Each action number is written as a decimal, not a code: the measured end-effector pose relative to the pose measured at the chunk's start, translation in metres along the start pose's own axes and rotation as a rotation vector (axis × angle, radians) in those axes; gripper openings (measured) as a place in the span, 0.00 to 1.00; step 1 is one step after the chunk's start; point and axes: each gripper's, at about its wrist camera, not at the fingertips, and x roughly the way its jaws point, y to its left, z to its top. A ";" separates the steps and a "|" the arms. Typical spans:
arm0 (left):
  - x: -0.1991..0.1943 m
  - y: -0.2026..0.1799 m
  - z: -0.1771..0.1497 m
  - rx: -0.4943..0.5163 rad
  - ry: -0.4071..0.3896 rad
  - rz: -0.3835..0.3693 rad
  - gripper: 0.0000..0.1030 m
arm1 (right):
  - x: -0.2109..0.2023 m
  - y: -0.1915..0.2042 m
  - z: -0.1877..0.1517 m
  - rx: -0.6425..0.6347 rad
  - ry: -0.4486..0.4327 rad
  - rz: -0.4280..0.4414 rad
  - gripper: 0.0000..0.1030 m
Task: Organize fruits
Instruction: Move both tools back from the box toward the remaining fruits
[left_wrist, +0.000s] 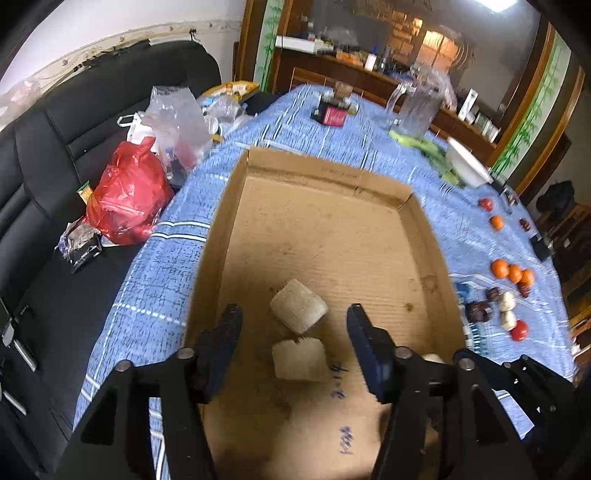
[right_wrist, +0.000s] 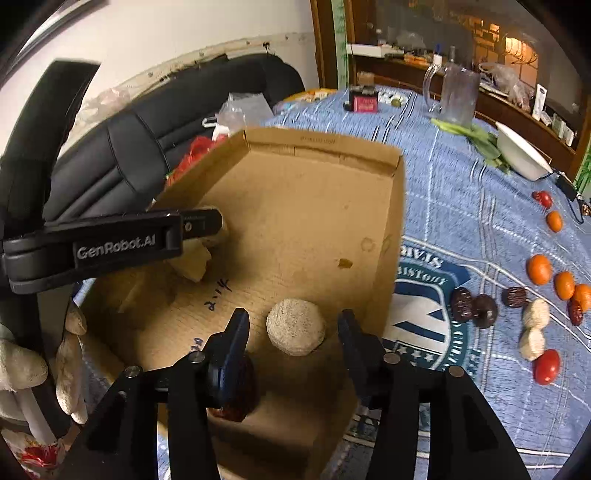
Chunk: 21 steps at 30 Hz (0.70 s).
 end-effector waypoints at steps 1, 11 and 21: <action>-0.007 0.000 -0.002 -0.005 -0.013 -0.009 0.60 | -0.009 -0.002 -0.001 0.009 -0.018 0.008 0.53; -0.074 -0.044 -0.035 0.018 -0.110 -0.141 0.70 | -0.087 -0.075 -0.049 0.231 -0.185 0.000 0.66; -0.081 -0.134 -0.052 0.167 -0.101 -0.215 0.70 | -0.161 -0.198 -0.115 0.597 -0.331 -0.088 0.67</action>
